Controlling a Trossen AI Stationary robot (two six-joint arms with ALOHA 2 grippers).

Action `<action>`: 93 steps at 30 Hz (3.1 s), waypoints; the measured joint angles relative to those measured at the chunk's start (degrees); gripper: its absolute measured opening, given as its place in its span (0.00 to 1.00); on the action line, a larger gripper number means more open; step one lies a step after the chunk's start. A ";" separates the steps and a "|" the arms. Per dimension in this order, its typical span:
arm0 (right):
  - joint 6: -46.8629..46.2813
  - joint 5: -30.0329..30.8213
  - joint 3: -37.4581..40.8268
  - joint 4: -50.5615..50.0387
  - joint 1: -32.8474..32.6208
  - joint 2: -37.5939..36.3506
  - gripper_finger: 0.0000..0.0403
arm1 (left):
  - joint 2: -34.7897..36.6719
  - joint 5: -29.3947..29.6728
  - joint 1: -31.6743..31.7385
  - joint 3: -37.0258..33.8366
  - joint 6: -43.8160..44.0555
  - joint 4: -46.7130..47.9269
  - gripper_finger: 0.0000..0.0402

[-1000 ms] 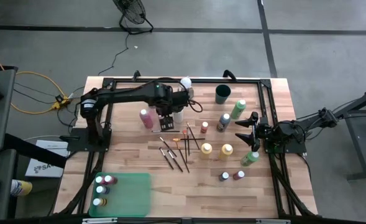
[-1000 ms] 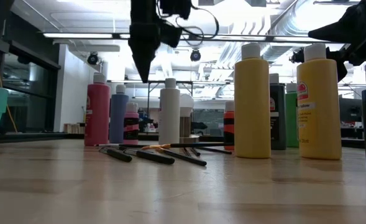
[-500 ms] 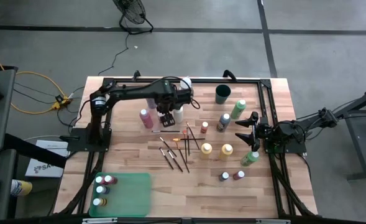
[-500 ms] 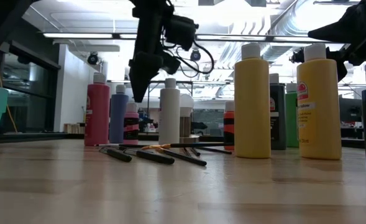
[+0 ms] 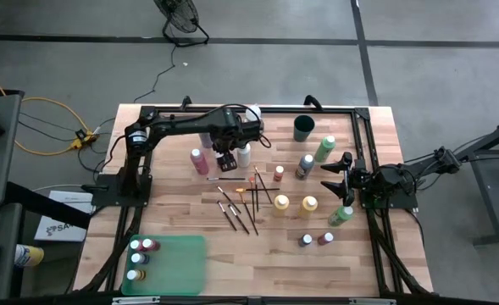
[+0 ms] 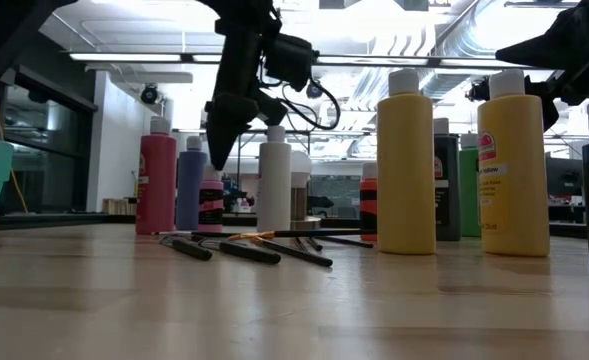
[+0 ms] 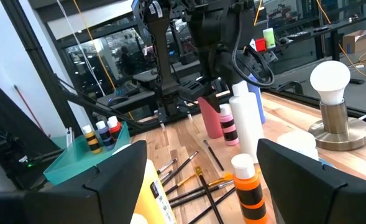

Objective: Pick & Place Paint Supplies
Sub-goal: Put the pink paint bottle into the green bin

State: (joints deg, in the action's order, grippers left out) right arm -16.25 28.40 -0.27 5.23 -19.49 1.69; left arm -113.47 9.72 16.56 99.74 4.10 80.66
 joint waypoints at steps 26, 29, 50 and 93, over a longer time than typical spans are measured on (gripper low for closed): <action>0.02 -0.02 -0.02 0.07 0.00 0.00 0.74 | 11.68 0.46 -2.73 -12.38 0.96 -10.02 0.64; 0.02 -0.04 -0.02 0.07 0.00 0.00 0.74 | 13.81 0.42 -2.75 -16.14 1.10 -12.73 0.64; 0.00 -0.04 -0.01 0.07 -0.01 -0.02 0.74 | 13.90 0.39 -2.27 -19.63 -1.29 -18.26 0.58; 0.01 -0.04 -0.01 0.05 0.00 -0.02 0.74 | 30.27 -5.88 -27.77 -13.11 -10.11 -3.36 0.29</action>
State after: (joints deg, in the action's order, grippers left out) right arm -16.24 28.37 -0.29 5.29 -19.49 1.67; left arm -83.20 3.84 -11.22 86.63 -6.02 77.31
